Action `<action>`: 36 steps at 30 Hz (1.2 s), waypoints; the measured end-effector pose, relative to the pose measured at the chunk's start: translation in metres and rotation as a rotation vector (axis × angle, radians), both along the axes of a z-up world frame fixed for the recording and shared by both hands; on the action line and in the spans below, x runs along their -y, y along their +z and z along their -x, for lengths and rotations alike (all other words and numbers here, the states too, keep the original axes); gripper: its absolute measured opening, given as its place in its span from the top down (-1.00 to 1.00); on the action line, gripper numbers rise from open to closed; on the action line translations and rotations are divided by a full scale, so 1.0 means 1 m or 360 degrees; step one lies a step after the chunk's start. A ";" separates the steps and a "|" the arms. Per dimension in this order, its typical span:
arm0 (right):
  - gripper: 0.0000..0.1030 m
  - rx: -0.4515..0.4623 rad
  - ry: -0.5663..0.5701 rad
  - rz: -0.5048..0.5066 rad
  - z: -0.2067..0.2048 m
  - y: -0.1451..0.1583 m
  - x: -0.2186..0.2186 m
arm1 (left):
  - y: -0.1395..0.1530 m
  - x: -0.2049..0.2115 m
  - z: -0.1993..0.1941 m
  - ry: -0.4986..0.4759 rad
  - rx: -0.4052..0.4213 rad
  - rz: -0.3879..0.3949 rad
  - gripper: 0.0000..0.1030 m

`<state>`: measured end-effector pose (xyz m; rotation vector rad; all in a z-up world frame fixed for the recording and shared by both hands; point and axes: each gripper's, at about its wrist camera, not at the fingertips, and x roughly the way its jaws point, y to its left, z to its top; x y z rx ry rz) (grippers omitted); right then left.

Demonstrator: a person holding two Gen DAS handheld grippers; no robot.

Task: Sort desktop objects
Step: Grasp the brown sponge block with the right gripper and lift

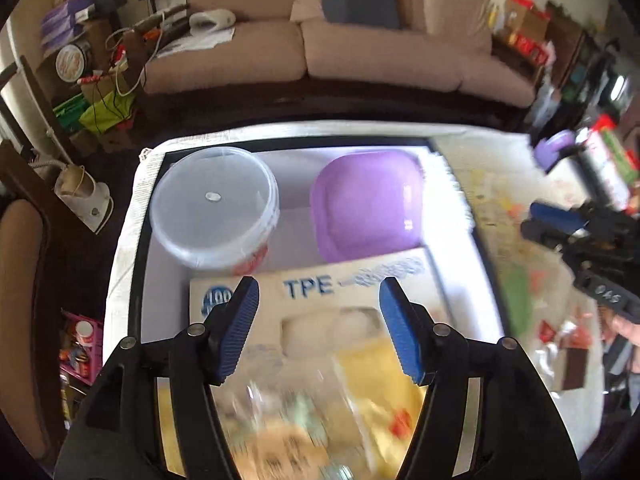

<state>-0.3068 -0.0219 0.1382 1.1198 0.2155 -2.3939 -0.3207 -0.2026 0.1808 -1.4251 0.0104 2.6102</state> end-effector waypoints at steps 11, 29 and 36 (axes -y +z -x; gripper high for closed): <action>-0.14 0.0009 -0.0139 0.0056 -0.144 0.006 -0.100 | 0.010 -0.046 -0.160 0.0026 -0.0102 -0.0460 -0.43; -0.22 0.0143 -0.0524 0.0210 -0.199 -0.075 -0.204 | -0.124 -0.197 -0.208 -0.0261 0.0208 -0.0277 -0.59; -0.22 0.0194 -0.0503 0.0303 -0.195 -0.079 -0.216 | -0.141 -0.220 -0.203 -0.0344 0.0232 -0.0184 -0.56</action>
